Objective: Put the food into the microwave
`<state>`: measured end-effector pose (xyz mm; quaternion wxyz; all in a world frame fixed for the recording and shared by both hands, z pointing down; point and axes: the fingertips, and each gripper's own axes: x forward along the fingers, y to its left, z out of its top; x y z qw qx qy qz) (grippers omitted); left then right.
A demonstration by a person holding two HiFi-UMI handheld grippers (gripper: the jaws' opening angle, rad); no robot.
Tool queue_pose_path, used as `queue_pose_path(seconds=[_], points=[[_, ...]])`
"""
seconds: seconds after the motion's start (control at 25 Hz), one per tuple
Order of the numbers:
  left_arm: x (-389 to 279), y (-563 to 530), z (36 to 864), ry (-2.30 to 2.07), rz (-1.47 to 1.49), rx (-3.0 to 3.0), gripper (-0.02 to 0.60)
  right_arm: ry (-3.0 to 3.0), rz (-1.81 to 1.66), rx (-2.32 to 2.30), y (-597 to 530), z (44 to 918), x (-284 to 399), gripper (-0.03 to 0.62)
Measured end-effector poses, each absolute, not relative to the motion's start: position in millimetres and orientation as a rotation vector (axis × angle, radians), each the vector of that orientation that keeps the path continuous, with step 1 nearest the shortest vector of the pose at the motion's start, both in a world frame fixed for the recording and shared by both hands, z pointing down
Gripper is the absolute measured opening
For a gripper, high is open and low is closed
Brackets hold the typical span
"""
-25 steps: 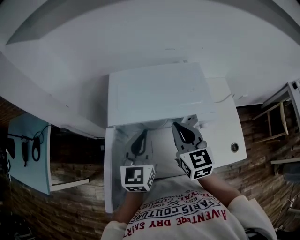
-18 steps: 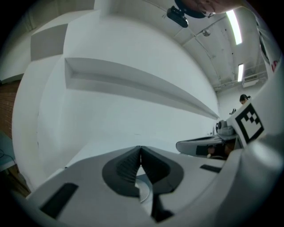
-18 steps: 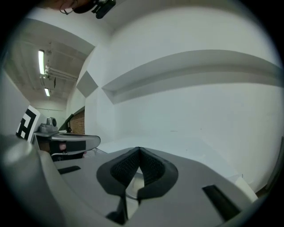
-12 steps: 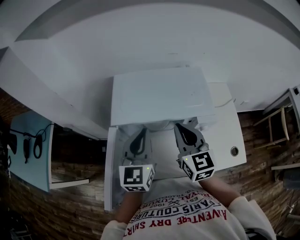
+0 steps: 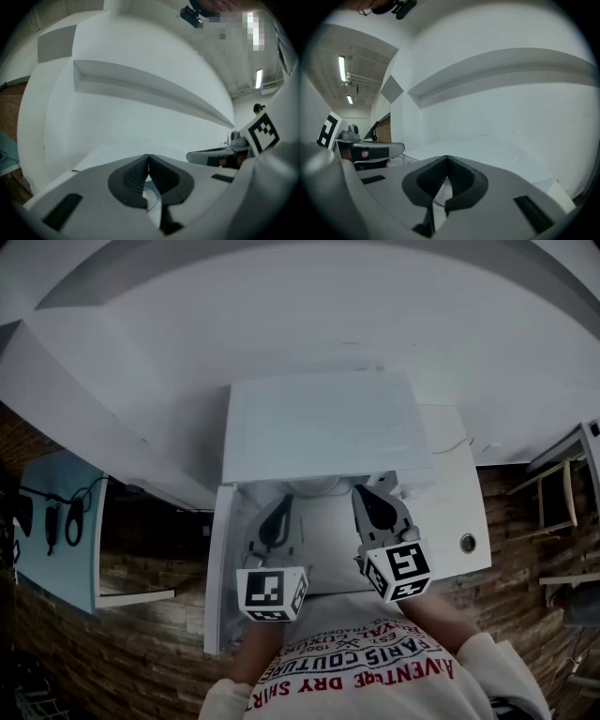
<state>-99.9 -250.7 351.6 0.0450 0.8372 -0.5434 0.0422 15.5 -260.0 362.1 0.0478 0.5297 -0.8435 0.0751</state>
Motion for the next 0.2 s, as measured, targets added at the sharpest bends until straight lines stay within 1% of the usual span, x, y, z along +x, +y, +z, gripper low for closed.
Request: queue_pose_path(seconds=[0.2], points=[[-95.1, -249.2, 351.7, -1.644, 0.147, 2.581, 0.006, -2.559, 0.253, 1.642, -260.1, 361.8, 18.8, 0.011]])
